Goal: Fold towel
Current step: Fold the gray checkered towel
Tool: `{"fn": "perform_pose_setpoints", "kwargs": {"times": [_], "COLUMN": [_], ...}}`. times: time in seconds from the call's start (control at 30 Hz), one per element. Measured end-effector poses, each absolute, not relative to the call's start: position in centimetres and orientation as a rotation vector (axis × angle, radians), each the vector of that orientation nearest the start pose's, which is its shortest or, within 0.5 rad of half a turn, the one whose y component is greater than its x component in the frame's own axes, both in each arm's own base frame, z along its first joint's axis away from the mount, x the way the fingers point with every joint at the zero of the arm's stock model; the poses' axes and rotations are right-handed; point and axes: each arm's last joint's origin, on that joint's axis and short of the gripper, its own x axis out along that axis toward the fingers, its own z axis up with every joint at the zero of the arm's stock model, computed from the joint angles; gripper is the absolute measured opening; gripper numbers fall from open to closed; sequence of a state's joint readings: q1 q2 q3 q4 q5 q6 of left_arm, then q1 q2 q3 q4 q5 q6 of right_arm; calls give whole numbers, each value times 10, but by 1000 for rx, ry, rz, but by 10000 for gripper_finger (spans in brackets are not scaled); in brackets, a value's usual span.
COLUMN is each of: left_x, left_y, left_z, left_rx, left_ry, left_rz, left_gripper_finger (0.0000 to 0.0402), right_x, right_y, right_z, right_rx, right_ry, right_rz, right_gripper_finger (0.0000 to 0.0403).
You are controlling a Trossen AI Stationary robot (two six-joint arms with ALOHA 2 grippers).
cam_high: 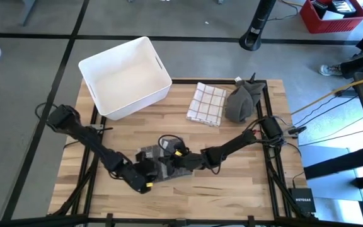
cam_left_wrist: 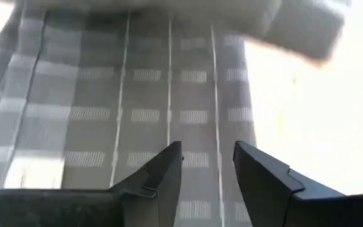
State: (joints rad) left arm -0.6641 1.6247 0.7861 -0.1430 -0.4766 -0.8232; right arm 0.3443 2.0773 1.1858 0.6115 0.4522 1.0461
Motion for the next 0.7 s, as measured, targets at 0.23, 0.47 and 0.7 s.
{"fn": "perform_pose_setpoints", "kwargs": {"times": [0.23,0.47,0.7], "left_x": [198,196,201], "left_y": [-191,-190,-194], "left_z": [135,104,105], "left_rx": [-302,-302,-286], "left_ry": [883,790,755], "left_rz": [207,337,280], "left_gripper_finger": [137,137,137], "right_x": [417,423,440], "right_y": [137,140,146], "right_z": [155,140,136], "right_rx": [937,1036,1059], "right_ry": [191,155,138], "right_rz": [-222,-198,-187], "right_gripper_finger": [18,18,18]}}
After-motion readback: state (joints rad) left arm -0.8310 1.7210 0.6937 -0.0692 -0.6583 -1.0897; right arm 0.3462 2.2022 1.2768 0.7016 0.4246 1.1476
